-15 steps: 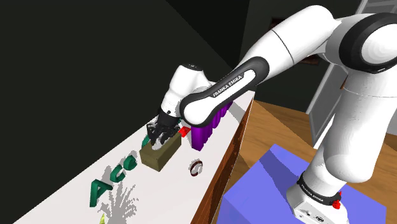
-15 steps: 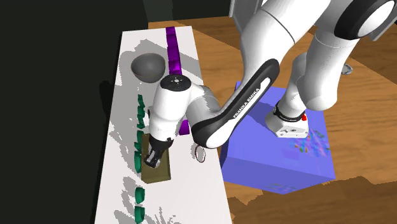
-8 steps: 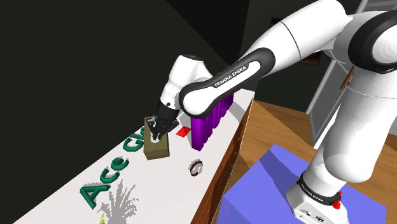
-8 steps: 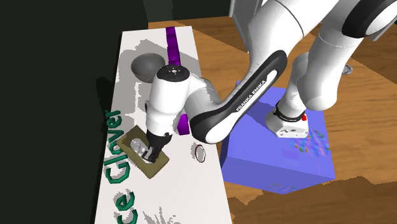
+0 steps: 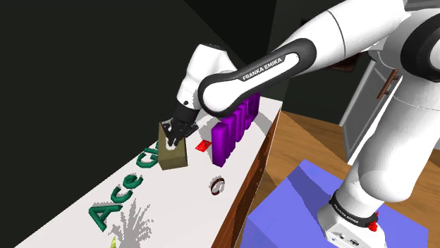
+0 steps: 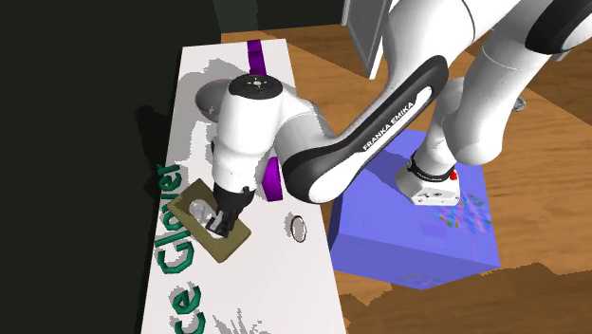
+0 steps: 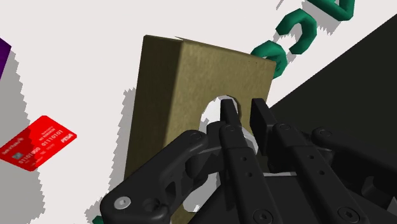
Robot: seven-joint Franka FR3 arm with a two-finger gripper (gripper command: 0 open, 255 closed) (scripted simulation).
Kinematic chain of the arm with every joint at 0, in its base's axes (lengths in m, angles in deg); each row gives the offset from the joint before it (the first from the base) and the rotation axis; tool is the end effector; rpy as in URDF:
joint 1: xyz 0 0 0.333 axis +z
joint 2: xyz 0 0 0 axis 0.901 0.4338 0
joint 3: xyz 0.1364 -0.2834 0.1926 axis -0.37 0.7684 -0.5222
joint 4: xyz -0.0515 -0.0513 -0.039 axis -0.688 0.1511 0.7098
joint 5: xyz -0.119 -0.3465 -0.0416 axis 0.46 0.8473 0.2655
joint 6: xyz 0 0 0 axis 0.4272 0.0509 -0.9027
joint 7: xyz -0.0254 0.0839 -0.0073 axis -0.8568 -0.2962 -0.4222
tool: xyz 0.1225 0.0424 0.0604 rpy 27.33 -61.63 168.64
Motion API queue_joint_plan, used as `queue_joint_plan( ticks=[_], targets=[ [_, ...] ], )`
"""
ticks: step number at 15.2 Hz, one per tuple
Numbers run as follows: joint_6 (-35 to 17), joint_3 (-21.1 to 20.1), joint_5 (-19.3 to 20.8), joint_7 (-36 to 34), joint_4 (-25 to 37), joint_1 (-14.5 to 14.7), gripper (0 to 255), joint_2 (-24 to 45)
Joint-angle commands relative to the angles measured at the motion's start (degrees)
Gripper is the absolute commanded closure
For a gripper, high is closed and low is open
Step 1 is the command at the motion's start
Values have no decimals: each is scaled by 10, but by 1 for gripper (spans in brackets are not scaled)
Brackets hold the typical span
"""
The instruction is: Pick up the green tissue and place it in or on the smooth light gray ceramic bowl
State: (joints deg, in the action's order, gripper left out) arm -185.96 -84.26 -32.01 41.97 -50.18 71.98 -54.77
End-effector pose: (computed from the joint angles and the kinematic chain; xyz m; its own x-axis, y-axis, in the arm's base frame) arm 0.4762 0.3374 0.4667 0.9612 -0.2223 0.1635 -0.1517 -0.9206 -0.3599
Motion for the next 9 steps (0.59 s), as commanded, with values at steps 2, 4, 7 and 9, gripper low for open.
queue_joint_plan(
  ticks=[2,4,7,9],
  targets=[
    [23,0,-3,0,14,-1,255,-9],
    [38,1,-4,-1,23,-2,255,-16],
    [60,2,-7,-2,37,-3,255,-25],
    [75,2,-8,-3,47,-4,255,-30]
  ],
)
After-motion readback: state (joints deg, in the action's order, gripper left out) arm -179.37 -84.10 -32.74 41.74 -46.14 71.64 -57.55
